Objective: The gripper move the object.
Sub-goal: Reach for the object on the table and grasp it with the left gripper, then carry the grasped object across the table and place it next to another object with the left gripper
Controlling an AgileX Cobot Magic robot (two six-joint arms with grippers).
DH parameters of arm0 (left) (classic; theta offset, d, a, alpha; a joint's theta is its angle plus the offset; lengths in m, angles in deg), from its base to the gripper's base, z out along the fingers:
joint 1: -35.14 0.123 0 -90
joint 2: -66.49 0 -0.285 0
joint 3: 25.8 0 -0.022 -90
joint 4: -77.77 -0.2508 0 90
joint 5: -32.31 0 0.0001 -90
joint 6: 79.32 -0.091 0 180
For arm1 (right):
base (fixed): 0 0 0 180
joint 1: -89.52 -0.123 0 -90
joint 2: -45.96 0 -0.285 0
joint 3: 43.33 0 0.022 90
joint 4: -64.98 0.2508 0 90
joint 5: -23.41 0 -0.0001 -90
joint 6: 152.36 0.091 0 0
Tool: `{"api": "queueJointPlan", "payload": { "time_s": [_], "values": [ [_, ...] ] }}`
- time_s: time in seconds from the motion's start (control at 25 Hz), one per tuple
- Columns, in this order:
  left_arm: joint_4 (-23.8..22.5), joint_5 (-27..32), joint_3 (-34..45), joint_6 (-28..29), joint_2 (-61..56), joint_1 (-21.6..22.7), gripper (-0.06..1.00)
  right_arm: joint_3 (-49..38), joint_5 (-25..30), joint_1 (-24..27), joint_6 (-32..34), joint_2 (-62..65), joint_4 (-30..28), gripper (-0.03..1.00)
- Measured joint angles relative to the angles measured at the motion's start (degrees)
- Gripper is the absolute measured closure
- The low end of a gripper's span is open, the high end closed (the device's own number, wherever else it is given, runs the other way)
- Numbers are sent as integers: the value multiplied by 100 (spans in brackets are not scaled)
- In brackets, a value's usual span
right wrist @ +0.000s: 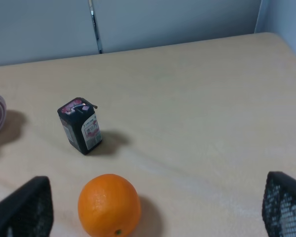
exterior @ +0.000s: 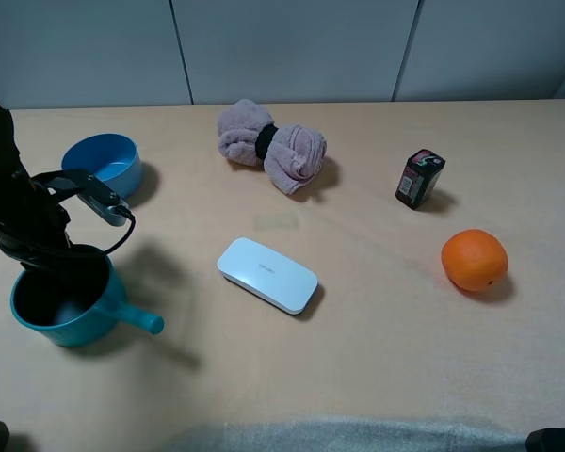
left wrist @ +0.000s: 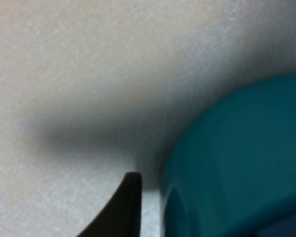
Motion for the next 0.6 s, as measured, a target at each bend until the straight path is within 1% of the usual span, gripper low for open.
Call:
{"api": "queueJointPlan", "payload": {
  "time_s": [0.08, 0.24, 0.28, 0.6],
  "values": [
    [0, 0, 0, 0, 0, 0, 78, 0, 0, 0, 0, 0, 0, 30],
    [7, 8, 0, 0, 0, 0, 89, 0, 0, 0, 0, 0, 0, 30],
    [11, 22, 0, 0, 0, 0, 90, 0, 0, 0, 0, 0, 0, 30],
    [11, 28, -8, 0, 0, 0, 90, 0, 0, 0, 0, 0, 0, 30]
  ]
}}
